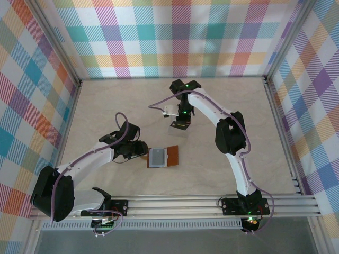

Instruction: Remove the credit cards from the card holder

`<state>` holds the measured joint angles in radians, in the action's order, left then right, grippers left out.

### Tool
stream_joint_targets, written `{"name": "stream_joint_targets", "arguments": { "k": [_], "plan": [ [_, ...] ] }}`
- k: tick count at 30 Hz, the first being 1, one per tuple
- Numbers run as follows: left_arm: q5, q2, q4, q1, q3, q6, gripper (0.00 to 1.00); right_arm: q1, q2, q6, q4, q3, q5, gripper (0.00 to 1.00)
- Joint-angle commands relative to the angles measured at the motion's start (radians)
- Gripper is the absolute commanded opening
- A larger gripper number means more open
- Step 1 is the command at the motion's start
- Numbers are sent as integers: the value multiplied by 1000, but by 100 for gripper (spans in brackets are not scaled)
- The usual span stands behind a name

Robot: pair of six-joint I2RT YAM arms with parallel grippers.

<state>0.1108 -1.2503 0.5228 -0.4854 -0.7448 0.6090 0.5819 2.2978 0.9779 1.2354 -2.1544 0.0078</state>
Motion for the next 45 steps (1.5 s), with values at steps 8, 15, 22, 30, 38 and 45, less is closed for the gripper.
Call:
{"name": "stream_joint_targets", "arguments": {
  "k": [8,15,22,30,38,45],
  "plan": [
    [-8,71,39,11,14,-3,43,-4,-41,158,1,55,2,0],
    [-11,74,34,13,21,2,43,-4,-49,220,20,78,10,0],
    [0,56,20,12,19,3,44,-1,-45,200,-43,94,-10,17],
    [3,37,14,12,9,0,44,-5,-134,122,-355,238,58,33],
    [5,26,15,11,-3,-3,44,-5,-209,49,-435,300,8,36],
    [20,-3,3,11,-16,-6,44,-5,-199,8,-534,354,32,38]
  ]
}}
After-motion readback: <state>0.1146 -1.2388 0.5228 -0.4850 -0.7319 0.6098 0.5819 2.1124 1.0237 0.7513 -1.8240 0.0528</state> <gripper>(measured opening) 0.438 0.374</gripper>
